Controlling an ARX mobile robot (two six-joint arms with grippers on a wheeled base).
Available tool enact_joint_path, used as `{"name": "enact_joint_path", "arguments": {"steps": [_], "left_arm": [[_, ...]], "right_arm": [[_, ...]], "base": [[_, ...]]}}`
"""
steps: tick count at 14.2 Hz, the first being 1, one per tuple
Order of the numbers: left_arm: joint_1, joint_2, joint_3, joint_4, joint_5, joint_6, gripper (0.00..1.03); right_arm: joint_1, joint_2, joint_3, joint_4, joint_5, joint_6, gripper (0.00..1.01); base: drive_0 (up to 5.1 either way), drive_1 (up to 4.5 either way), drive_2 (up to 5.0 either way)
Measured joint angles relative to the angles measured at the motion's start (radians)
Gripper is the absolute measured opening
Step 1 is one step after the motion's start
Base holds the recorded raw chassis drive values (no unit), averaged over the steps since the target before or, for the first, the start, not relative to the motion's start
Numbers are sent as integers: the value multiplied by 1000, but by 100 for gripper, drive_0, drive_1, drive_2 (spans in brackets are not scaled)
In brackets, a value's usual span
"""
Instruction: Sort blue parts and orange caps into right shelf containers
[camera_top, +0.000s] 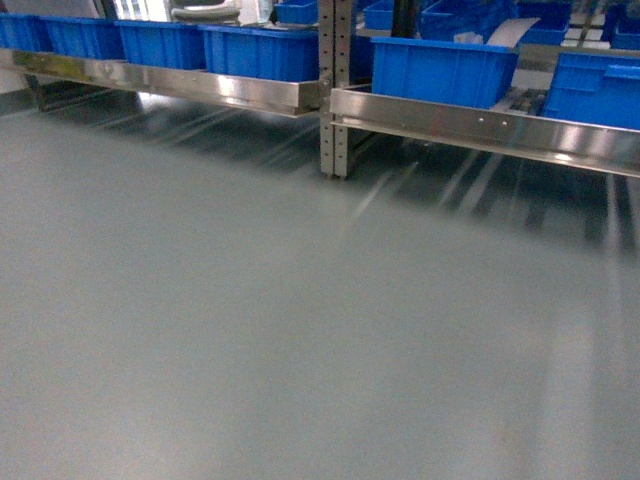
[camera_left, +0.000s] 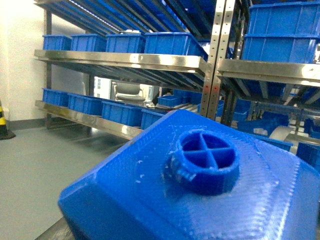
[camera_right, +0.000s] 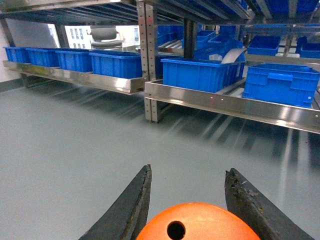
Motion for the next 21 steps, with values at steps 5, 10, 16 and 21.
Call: {"name": "enact_joint_path", "arguments": {"steps": [5,10,16,21], "left_arm": [[0,0,0,0,0,0,59],[0,0,0,0,0,0,59],[0,0,0,1,2,0,59],[0,0,0,-1,1,0,59]], "right_arm": [[0,0,0,0,0,0,40],[0,0,0,0,0,0,40],[0,0,0,1,0,0,40],[0,0,0,0,0,0,40]], "base": [[-149,-149,-149],[-156,-156,-156],[-141,-141,-141],[-134,-134,-134]]}}
